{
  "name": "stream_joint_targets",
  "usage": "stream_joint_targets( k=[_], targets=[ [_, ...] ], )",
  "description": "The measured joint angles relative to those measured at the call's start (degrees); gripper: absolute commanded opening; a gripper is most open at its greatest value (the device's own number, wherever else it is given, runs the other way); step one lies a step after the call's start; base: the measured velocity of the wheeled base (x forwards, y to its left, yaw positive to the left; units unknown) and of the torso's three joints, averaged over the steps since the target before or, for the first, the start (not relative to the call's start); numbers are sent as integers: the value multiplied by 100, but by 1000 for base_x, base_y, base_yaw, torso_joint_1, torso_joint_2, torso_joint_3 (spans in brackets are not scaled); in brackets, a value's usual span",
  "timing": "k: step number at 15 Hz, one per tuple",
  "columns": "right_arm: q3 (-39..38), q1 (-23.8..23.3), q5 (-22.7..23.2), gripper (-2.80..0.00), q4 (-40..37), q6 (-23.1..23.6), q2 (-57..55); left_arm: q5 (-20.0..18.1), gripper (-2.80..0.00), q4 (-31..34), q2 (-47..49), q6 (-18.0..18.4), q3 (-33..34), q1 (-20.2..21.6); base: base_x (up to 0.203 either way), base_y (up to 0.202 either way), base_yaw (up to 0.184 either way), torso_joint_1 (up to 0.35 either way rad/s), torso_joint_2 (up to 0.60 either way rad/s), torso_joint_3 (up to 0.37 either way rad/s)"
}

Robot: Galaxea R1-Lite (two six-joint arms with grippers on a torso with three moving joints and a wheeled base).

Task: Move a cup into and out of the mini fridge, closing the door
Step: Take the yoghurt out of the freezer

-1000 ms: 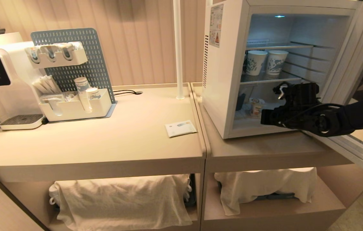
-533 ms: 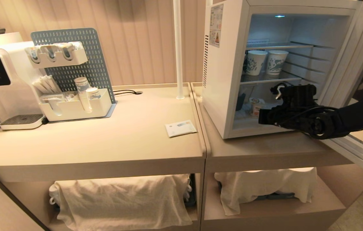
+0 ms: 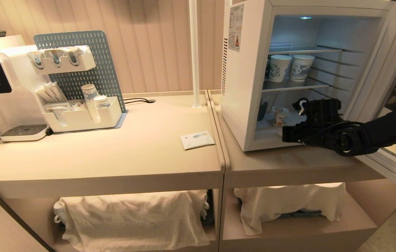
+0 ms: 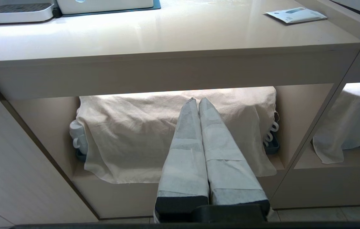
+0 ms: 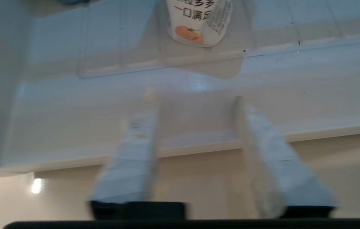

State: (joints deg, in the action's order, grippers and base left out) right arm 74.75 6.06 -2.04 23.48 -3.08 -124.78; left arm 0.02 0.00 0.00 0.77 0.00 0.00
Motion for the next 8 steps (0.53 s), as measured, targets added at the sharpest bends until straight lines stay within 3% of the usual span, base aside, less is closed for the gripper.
stream_joint_targets(
  k=[8],
  targets=[
    [515, -2, -15, 0, 207, -25, -209, 0, -280, 2, 0, 2, 0, 0, 0, 0, 0, 0, 0, 0]
  ],
)
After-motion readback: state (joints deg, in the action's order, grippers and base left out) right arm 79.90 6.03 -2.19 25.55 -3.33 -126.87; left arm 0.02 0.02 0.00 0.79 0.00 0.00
